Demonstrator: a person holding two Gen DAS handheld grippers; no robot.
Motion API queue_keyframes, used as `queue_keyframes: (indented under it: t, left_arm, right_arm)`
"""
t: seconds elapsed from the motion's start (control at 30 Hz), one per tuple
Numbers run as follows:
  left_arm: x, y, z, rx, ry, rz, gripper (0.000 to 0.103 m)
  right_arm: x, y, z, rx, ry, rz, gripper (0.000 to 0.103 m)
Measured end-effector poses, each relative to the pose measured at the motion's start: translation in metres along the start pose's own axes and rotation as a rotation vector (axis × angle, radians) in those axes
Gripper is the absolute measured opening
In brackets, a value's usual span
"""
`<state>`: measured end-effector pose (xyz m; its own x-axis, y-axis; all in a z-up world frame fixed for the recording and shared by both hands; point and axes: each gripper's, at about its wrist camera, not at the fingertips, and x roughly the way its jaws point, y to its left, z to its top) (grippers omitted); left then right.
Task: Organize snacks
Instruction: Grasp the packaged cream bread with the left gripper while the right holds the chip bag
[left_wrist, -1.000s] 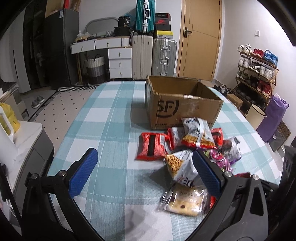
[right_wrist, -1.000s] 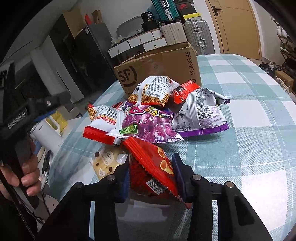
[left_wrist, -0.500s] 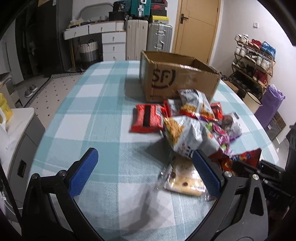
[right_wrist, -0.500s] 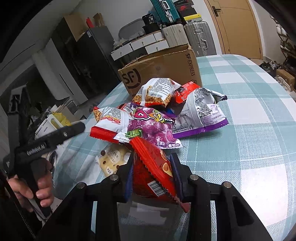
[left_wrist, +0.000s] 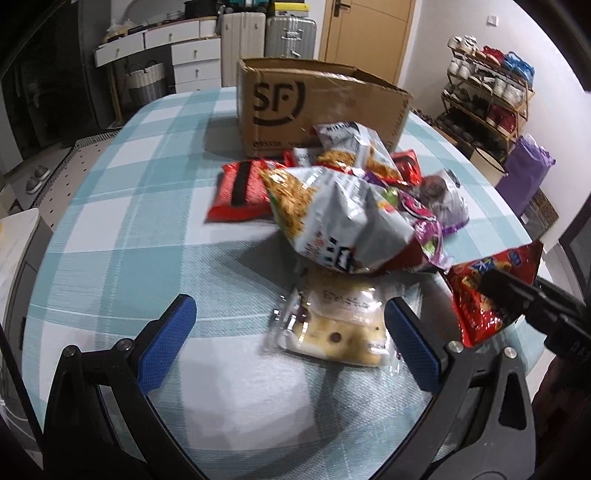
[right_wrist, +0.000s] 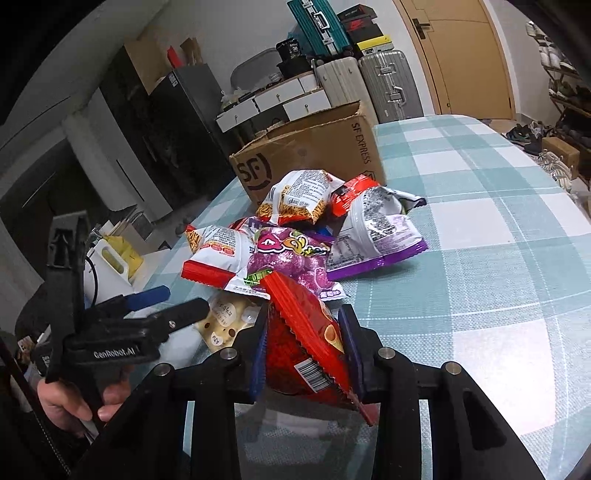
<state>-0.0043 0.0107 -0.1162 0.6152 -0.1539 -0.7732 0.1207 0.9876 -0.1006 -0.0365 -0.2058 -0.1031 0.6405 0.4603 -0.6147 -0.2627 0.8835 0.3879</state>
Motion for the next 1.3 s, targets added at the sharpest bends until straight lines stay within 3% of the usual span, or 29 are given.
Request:
queue_keyframes:
  t: [0.6, 0.77, 0.83, 0.9, 1.3]
  left_arm:
    - [0.035, -0.032, -0.005, 0.109, 0.088, 0.003, 0.102]
    - [0.034, -0.036, -0.005, 0.139, 0.072, -0.022, 0.090]
    - [0.031, -0.037, -0.005, 0.158, 0.064, -0.040, 0.074]
    - [0.029, -0.037, -0.005, 0.170, 0.069, -0.054, 0.065]
    - [0.014, -0.027, -0.006, 0.152, 0.077, -0.095, 0.062]
  right_arm:
    - [-0.010, -0.012, -0.001, 0.023, -0.021, -0.019, 0.035]
    - [-0.012, -0.013, -0.001, 0.024, -0.026, -0.021, 0.035]
    - [-0.012, -0.013, 0.000, 0.027, -0.027, -0.022, 0.035]
    - [-0.013, -0.014, 0.000, 0.030, -0.029, -0.022, 0.035]
    - [-0.021, -0.011, 0.004, 0.027, -0.047, -0.025, 0.034]
